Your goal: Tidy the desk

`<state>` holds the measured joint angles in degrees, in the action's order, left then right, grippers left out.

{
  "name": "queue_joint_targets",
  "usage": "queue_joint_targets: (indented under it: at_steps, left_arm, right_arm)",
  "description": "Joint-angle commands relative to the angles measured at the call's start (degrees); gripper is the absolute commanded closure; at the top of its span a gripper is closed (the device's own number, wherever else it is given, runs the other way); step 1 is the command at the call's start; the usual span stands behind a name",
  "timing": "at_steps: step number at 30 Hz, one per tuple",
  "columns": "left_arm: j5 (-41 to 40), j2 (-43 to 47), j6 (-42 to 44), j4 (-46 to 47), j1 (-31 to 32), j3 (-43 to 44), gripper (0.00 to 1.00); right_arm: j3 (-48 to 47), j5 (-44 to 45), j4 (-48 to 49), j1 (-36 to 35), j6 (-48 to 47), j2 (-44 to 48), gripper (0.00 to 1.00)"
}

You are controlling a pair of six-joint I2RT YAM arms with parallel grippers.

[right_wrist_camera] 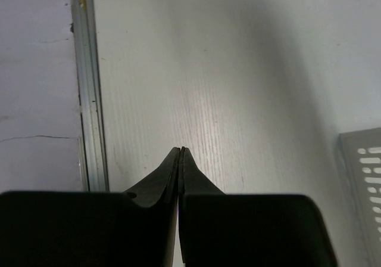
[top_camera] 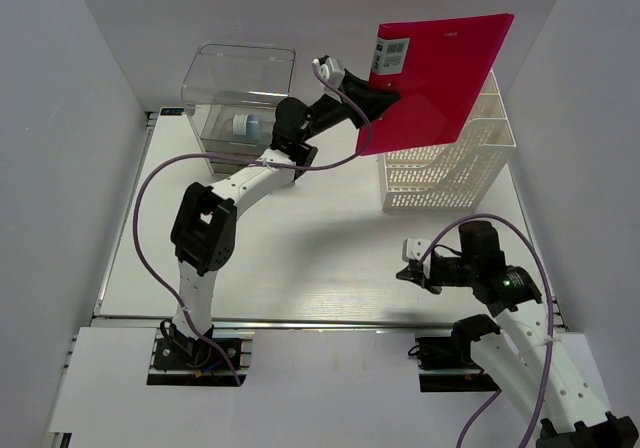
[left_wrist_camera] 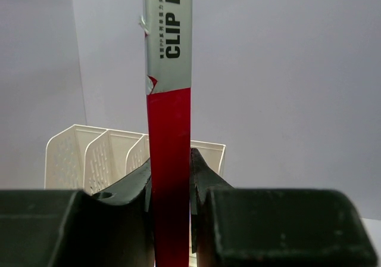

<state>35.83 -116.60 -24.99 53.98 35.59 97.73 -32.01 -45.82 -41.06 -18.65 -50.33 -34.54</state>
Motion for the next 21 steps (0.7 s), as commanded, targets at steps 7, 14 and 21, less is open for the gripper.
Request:
queue_joint_targets:
  at_steps: [7,14,21]
  left_arm:
    - [3.98,-6.61,-7.69,8.25,0.09,9.22,1.0]
    - [5.82,-14.0,-12.71,12.56,0.09,16.16,1.0]
    - [3.11,-18.4,-14.12,15.81,0.62,18.37,1.0]
  right_arm:
    - [-1.48,4.08,3.97,1.96,3.57,-0.43,1.0]
    - [-1.48,3.81,3.97,3.36,3.65,-0.87,1.0]
    - [-1.48,3.46,3.88,4.15,3.66,-1.05,1.0]
